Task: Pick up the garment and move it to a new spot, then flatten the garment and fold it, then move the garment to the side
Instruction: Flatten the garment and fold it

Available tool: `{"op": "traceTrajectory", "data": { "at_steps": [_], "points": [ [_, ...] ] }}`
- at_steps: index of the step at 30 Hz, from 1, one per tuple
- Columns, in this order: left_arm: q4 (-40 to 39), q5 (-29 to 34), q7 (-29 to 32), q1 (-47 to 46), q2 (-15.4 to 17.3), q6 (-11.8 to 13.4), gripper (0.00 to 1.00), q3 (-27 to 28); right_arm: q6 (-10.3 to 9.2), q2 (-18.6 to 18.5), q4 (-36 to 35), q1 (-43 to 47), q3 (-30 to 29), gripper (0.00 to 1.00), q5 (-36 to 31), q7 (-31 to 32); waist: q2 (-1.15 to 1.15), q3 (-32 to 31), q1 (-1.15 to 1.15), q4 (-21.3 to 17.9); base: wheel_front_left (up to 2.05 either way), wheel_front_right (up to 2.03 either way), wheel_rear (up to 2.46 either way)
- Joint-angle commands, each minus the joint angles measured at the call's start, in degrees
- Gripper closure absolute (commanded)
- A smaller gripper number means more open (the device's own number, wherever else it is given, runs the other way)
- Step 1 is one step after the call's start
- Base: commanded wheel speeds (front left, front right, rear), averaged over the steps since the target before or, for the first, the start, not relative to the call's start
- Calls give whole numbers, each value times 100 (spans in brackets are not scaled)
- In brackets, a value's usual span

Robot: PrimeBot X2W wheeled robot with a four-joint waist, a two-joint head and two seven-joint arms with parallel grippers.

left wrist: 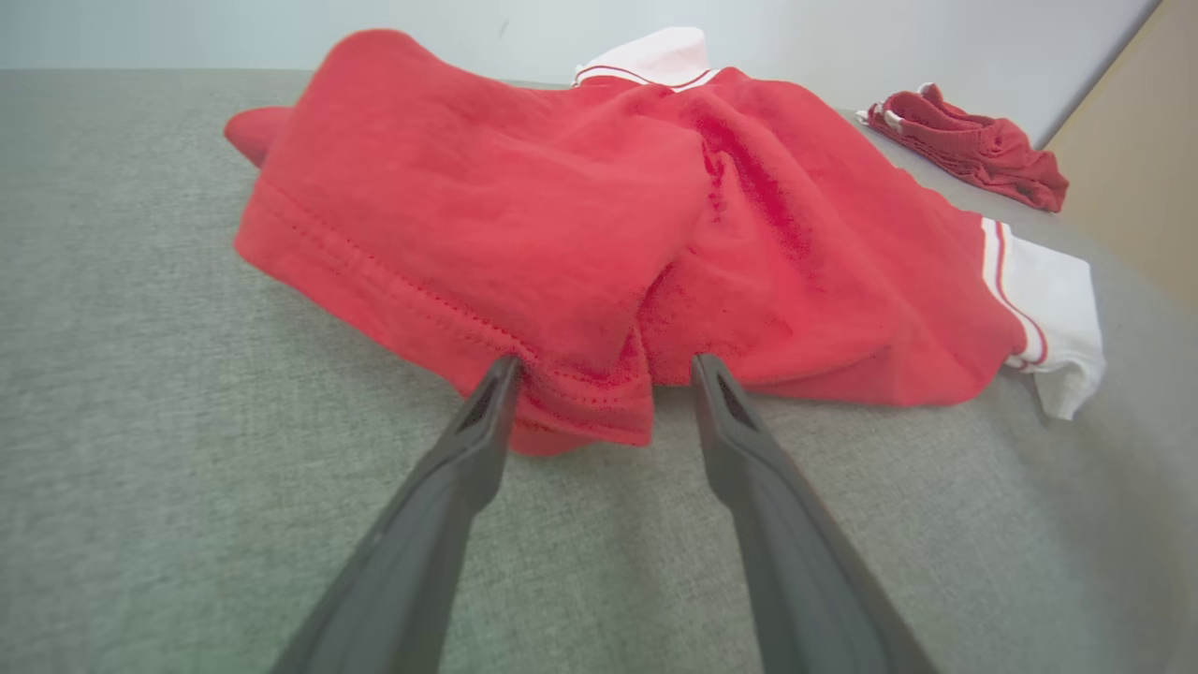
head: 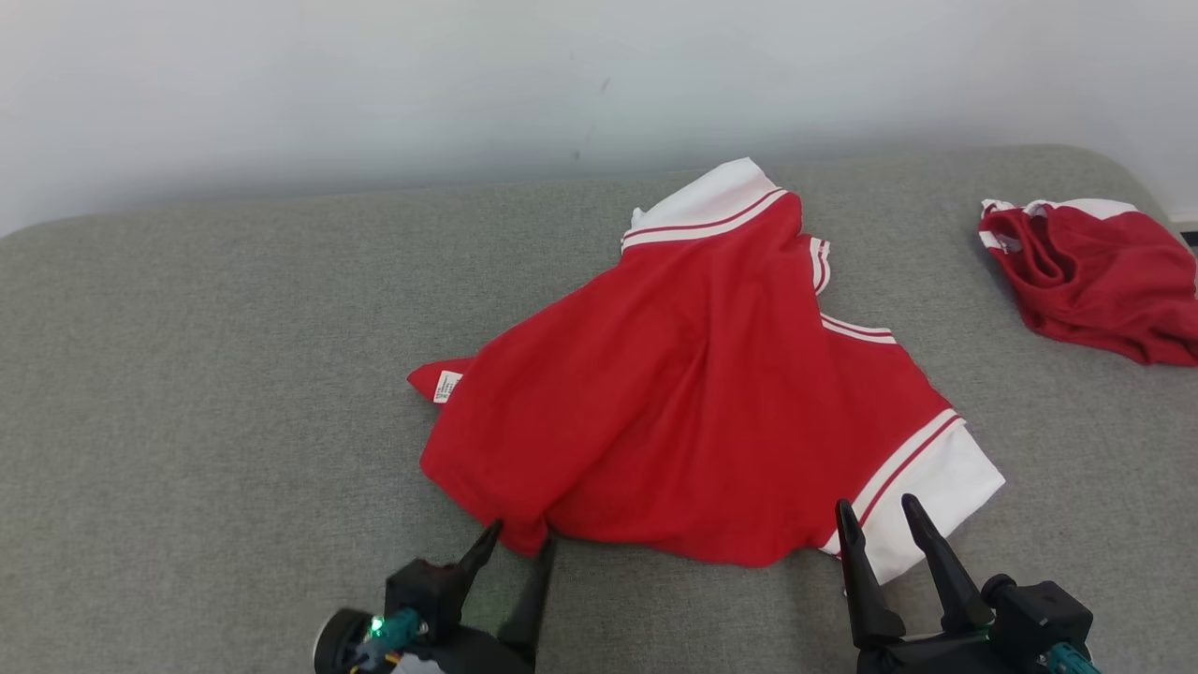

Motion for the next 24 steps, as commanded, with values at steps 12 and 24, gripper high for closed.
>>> {"op": "traceTrajectory", "data": {
  "at_steps": [12,24],
  "points": [
    [-1316,204,-17,31,191,8,100,469,-15,-84,188,41,-189,0,31,-122,-1,-243,-1,505,0,0,0],
    [-2840,34,390,184,1251,10,100,946,-15,-142,232,82,-395,0,-18,-156,-1,-422,-1,905,0,0,0]
  ]
}}
